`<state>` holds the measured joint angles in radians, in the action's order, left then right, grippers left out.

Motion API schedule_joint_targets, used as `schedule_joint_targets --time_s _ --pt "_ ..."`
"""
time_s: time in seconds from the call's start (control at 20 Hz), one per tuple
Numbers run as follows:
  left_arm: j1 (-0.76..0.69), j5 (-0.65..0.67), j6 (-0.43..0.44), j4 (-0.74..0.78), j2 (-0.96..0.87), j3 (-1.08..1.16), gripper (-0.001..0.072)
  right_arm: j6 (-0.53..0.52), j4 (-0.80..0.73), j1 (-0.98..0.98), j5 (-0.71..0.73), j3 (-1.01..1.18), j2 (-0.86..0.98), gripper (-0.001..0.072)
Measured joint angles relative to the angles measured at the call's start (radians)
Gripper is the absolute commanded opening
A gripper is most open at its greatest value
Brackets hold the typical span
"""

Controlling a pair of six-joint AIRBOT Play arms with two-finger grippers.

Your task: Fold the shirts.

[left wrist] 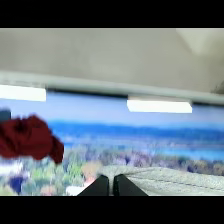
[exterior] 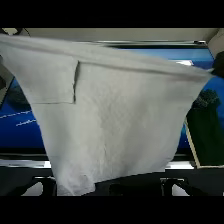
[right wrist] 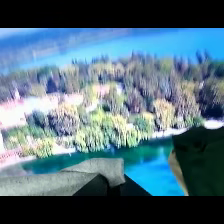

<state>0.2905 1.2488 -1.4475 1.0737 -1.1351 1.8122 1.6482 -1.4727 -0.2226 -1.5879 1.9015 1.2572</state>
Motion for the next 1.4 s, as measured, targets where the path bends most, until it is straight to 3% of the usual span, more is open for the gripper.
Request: schedule_joint_targets --time_s 0.2,0.55,0.7,0.95,1.2,1.4 --pt "-0.008 -0.039 0.007 0.035 -0.199 -0.247 0.0030 0.037 -0.058 0.092 0.151 -0.093 0.278 0.0052" --pt "-0.070 -0.413 0.079 -0.109 -0.484 -0.303 0.0030 0.156 -0.021 0.129 0.702 -0.100 0.539 0.0052" --pt "-0.100 -0.540 0.095 -0.142 -0.547 -0.295 0.0030 0.171 -0.008 0.132 0.830 -0.100 0.582 0.0052" --pt "-0.124 -0.503 0.147 -0.135 -0.541 -0.290 0.0030 0.158 -0.035 0.132 0.744 -0.100 0.600 0.0054" --pt "-0.122 -0.149 0.083 0.036 -0.511 -0.300 0.0030 0.013 -0.074 0.133 0.398 -0.111 0.579 0.0054" --pt "-0.124 0.046 0.056 0.105 -0.515 -0.361 0.0030 -0.020 -0.080 0.133 0.248 -0.137 0.597 0.0054"
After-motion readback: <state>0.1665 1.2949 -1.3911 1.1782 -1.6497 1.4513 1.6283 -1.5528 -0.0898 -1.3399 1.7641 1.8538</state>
